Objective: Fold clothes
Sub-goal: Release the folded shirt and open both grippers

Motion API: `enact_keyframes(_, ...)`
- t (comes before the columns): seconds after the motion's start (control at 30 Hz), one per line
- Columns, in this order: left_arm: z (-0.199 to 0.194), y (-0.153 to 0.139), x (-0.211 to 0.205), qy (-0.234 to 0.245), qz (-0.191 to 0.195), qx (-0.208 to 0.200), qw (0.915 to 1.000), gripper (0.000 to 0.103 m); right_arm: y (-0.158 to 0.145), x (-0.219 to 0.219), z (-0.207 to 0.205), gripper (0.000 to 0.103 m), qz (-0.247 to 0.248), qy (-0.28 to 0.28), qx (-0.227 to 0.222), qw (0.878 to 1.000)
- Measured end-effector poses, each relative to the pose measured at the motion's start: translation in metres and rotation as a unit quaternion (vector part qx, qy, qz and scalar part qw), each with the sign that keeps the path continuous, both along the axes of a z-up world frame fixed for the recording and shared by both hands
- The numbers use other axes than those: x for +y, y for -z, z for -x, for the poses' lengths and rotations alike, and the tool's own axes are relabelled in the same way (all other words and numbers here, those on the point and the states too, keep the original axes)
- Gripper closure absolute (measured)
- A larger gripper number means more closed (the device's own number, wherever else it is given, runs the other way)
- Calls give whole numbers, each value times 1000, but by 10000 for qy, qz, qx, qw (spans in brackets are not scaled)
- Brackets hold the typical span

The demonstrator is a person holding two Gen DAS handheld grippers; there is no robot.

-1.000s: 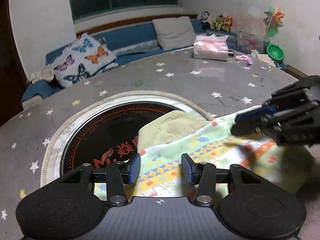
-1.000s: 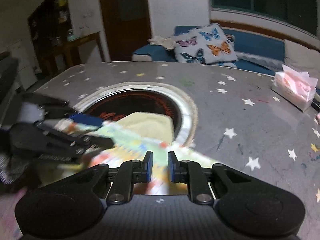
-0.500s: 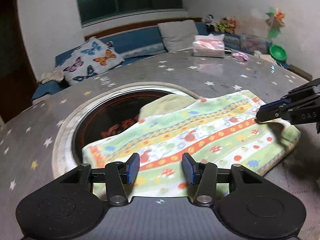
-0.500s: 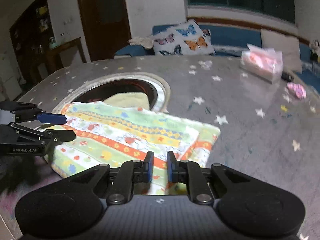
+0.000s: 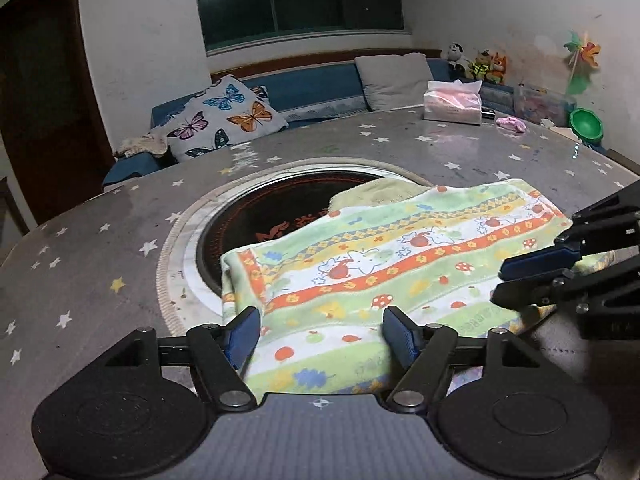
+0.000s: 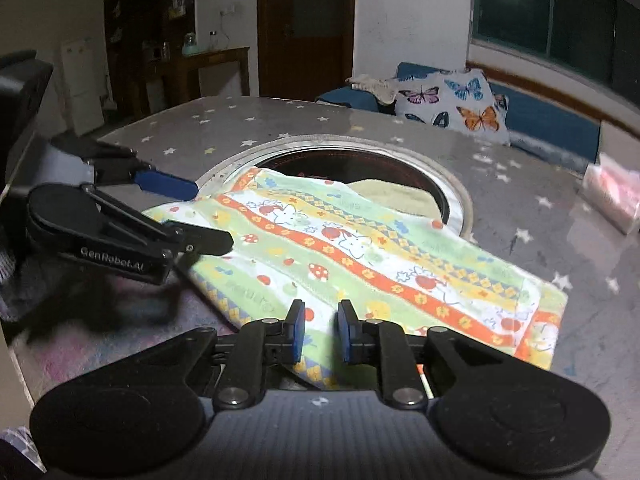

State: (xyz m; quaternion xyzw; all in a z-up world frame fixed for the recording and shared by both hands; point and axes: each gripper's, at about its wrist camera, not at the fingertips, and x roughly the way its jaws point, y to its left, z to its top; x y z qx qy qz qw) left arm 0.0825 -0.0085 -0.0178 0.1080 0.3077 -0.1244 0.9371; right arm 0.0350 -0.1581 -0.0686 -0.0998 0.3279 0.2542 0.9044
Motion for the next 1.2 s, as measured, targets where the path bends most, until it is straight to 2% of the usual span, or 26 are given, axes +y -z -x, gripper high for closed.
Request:
enact_keyframes(0.07, 5, -3, 1, -38, 7, -66, 10000, 18, -7, 1, 6, 86, -91, -37, -64, 9999)
enact_keyframes(0.27, 10, 0, 7, -237, 126, -22, 9996, 12, -9, -3, 13, 84, -207, 1, -51, 9998)
enact_keyframes(0.4, 15, -8, 20, -455, 314, -189, 9983, 1, -10, -10, 18, 75, -296, 84, -50, 9995)
enact_keyframes(0.53, 10, -7, 33, -788, 406, -149, 9960, 0, -11, -26, 21, 66, -385, 347, -56, 9986)
enact_keyframes(0.6, 7, -2, 37, -931, 401, -61, 9948, 0, -9, -35, 20, 66, -438, 544, -17, 9976)
enact_keyframes(0.7, 6, 10, 41, -1101, 210, 44, 9937, 0, 0, -50, 19, 61, -515, 789, 142, 9954)
enact_keyframes(0.77, 8, 13, 45, -1129, 291, 90, 9931, 0, 5, -58, 21, 61, -621, 849, 247, 9941)
enact_keyframes(1.0, 7, 2, 54, -1239, 422, 16, 9914, 0, -9, -66, 22, 60, -691, 974, 17, 9928)
enact_keyframes(1.2, -1, -1, 56, -1279, 389, 25, 9910, 0, 4, -75, 15, 60, -675, 1109, 282, 9911)
